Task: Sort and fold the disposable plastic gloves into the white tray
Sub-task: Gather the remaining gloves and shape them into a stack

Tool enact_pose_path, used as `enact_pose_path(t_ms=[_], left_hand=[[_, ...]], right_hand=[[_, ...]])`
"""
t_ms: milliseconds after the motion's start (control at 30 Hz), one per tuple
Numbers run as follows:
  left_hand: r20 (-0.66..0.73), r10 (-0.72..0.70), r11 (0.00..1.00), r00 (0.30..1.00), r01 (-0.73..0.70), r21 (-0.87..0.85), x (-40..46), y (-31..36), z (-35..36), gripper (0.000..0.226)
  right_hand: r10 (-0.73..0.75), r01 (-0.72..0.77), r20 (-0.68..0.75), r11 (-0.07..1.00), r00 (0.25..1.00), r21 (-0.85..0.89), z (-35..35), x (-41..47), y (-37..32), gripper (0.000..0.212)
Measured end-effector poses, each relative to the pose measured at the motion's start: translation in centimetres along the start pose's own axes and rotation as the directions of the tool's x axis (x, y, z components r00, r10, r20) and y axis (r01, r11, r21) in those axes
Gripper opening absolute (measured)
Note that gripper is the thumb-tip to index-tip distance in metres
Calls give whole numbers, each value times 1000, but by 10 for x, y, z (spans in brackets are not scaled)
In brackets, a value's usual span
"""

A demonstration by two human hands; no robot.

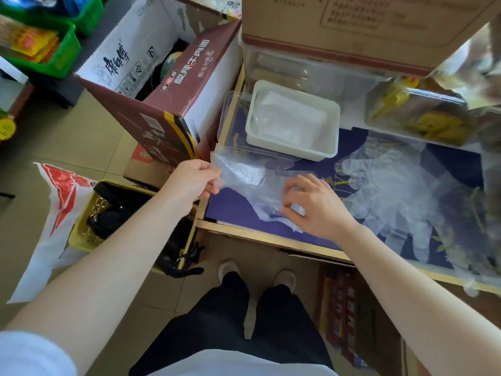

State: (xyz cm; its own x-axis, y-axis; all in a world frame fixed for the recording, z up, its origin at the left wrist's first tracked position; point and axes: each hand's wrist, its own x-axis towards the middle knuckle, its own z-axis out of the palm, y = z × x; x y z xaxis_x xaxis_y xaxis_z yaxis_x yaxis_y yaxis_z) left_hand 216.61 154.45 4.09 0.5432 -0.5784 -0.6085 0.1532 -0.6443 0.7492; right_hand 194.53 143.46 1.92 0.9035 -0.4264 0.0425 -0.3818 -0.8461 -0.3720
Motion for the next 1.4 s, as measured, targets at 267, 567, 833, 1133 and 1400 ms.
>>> enact_pose_path(t_ms=[267,567,833,1133,1400], left_hand=[[23,88,882,996,-89,462,14,-11,-13,11],[16,144,852,989,-132,507,19,-42,-29,23],[14,207,823,978,-182,538,23,-52,-33,23],[-7,184,905,983,-167,390,21,-66,-43,14],[-43,360,885,932,-326,332,11,-31,-27,39]], right_hand=[[89,-213,327,907,941,365,-10,-4,0,30],[213,-250,331,966,919,72,46,30,-22,48],[97,-46,404,990,909,-135,73,30,-54,71],[161,-188,255,979,953,84,52,22,-17,22],[359,-431,239,735,902,523,-19,43,-5,6]])
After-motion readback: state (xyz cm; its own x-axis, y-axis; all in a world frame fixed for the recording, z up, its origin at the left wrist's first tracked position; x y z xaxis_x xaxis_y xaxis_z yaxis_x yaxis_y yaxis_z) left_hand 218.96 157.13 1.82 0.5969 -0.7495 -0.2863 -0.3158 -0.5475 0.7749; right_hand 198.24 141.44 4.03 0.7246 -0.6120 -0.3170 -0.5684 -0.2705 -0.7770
